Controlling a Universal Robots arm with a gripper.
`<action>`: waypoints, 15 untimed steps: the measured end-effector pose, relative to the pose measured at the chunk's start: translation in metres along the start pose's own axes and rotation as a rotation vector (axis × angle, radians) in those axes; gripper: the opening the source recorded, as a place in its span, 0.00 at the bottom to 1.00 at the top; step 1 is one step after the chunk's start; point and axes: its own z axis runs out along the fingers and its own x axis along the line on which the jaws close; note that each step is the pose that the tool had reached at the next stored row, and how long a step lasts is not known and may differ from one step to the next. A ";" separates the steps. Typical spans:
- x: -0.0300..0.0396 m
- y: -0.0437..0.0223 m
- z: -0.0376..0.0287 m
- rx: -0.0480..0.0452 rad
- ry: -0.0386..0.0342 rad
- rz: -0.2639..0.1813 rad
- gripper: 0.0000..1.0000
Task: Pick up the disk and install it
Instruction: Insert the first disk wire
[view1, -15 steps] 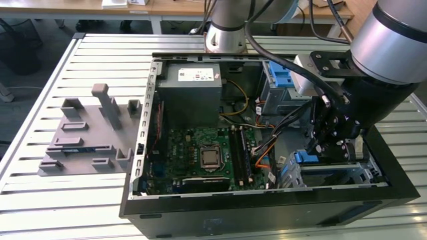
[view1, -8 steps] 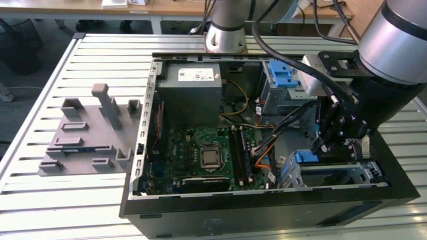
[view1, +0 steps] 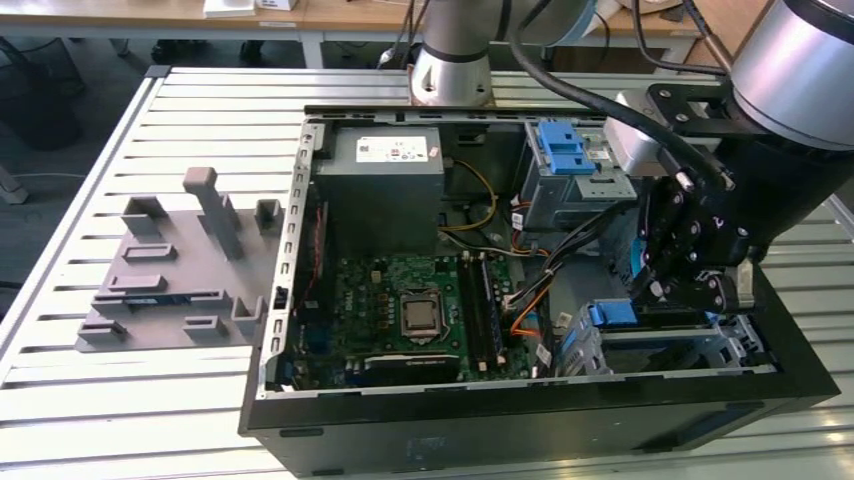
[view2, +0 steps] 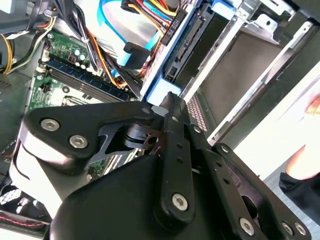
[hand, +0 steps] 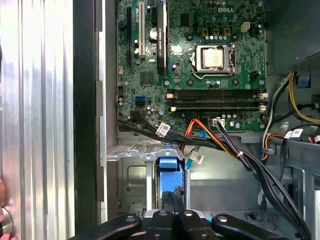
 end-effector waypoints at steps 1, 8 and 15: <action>-0.0001 -0.0005 0.0000 0.0001 -0.0002 0.000 0.11; -0.0015 -0.0188 -0.0001 0.0001 0.0000 0.000 0.11; -0.0033 -0.0256 -0.0033 0.0031 -0.0001 0.000 0.11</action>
